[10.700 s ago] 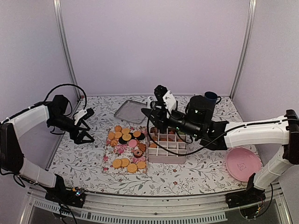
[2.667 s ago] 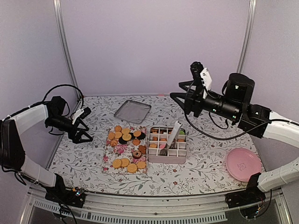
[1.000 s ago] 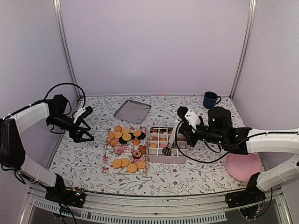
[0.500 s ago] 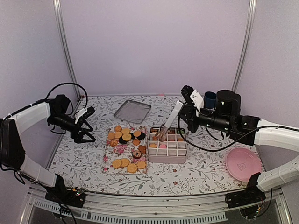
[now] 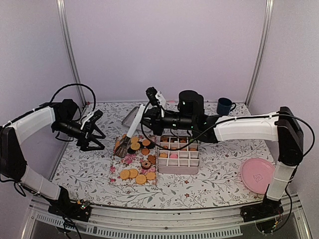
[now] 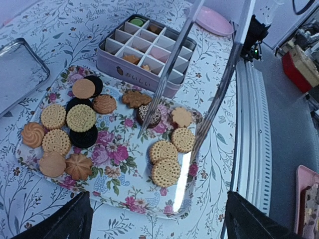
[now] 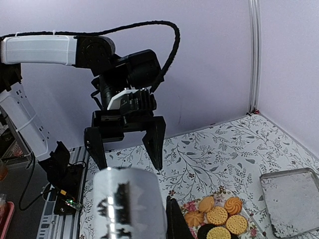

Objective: Pack the cookies
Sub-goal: Adjust the clamp.

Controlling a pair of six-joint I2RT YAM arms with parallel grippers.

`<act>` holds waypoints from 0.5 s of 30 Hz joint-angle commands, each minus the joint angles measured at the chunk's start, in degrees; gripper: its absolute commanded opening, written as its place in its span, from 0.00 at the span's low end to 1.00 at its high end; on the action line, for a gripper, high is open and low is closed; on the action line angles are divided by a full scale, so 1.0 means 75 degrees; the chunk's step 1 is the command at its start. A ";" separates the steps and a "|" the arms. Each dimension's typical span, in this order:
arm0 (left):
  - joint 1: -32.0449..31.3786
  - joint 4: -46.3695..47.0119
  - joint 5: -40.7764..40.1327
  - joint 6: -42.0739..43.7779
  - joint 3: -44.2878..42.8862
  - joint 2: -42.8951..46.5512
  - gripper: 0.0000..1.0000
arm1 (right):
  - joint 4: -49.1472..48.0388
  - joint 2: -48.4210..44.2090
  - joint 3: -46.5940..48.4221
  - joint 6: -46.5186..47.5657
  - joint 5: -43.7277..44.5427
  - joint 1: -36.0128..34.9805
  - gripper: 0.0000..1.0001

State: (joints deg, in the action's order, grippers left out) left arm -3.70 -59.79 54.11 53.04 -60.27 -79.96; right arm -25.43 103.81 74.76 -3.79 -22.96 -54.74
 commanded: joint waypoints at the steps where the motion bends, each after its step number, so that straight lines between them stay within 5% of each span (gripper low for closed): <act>1: -0.0149 -0.0573 0.0571 0.0648 -0.0042 -0.0180 0.87 | -0.1012 0.0707 0.1010 -0.0870 -0.0847 -0.0029 0.00; 9: -0.0306 -0.0969 0.0798 0.1049 -0.0003 -0.0492 0.70 | -0.1164 0.1670 0.1961 -0.1314 -0.1152 -0.0066 0.00; 15: -0.0400 -0.1238 0.0815 0.1296 -0.0062 -0.0506 0.47 | -0.1369 0.1950 0.2169 -0.1493 -0.1206 -0.0084 0.00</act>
State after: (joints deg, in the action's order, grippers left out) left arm -5.39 -66.28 57.91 60.16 -60.27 -83.66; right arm -31.14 116.86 88.71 -13.26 -31.38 -54.92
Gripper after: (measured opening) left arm 0.537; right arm 0.032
